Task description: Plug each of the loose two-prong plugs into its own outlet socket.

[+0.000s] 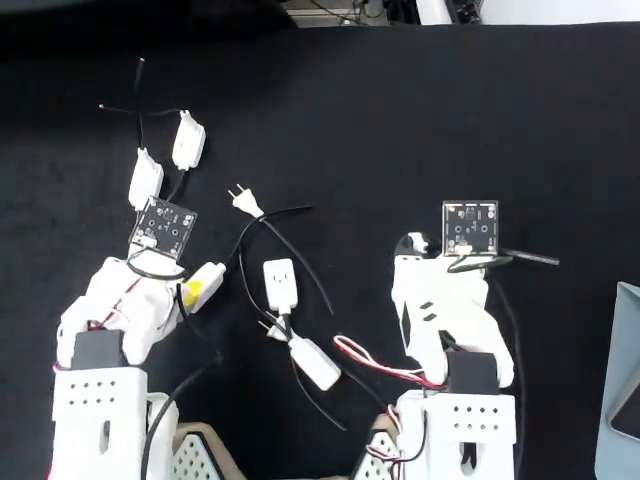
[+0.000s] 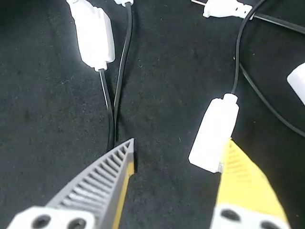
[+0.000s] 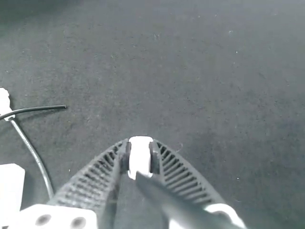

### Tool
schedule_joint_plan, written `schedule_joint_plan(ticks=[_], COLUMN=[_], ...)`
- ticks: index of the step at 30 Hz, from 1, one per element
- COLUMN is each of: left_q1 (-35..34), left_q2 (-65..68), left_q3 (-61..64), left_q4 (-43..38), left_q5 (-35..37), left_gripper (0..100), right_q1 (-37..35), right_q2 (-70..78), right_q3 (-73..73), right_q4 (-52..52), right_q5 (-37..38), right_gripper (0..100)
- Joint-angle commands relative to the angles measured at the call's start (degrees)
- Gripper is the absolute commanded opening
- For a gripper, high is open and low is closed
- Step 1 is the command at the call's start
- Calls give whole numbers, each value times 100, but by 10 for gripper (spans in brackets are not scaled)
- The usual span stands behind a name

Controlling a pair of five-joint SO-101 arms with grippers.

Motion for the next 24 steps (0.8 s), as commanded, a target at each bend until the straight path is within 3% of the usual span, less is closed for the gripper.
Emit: schedule_joint_plan(ticks=[1, 13, 24], left_q1=[-268, -356, -110], left_q2=[580, 4141, 4818], left_q3=[-804, -2387, -2905], left_q4=[35, 0, 0], left_q5=[-26, -35, 26], left_gripper=[285, 285, 285], right_q1=[-70, -70, -70], right_q2=[-57, -57, -57], right_q3=[-48, -48, -48], right_q4=[-26, -26, -26], right_q5=[26, 26, 26], right_gripper=[13, 13, 13])
